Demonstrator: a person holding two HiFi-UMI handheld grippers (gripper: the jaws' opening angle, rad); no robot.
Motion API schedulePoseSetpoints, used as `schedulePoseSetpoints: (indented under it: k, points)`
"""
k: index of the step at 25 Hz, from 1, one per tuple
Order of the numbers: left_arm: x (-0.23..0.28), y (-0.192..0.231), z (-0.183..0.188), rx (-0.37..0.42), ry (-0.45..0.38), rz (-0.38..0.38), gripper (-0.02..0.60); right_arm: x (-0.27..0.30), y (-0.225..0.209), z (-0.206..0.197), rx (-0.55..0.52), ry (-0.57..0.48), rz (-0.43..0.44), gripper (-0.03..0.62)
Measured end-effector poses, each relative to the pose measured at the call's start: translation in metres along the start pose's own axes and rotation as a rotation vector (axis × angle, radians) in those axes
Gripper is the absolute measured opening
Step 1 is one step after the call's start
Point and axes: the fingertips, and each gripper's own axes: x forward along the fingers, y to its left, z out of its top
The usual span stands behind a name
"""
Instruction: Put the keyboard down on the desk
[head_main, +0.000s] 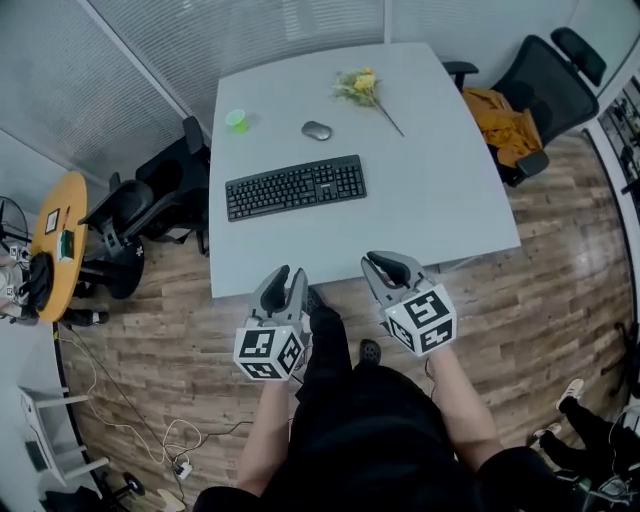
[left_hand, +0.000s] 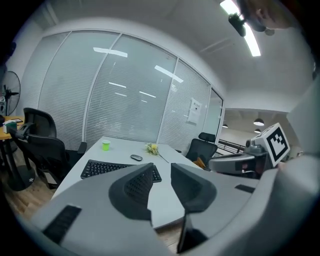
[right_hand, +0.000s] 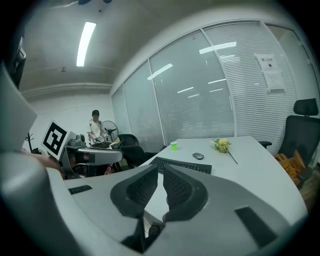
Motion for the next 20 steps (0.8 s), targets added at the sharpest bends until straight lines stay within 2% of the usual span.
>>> schedulePoseSetpoints:
  k: [4, 8, 20]
  points:
    - [-0.028, -0.007, 0.008, 0.007, -0.039, 0.027, 0.096, -0.015, 0.020, 0.011, -0.017, -0.037, 0.031, 0.034]
    - [-0.056, -0.007, 0.018, 0.020, -0.073, 0.041, 0.059, -0.026, 0.043, 0.024, -0.026, -0.073, 0.045, 0.022]
    - [-0.094, -0.010, 0.028, 0.047, -0.112, -0.001, 0.022, -0.046, 0.086, 0.037, -0.024, -0.138, 0.049, 0.009]
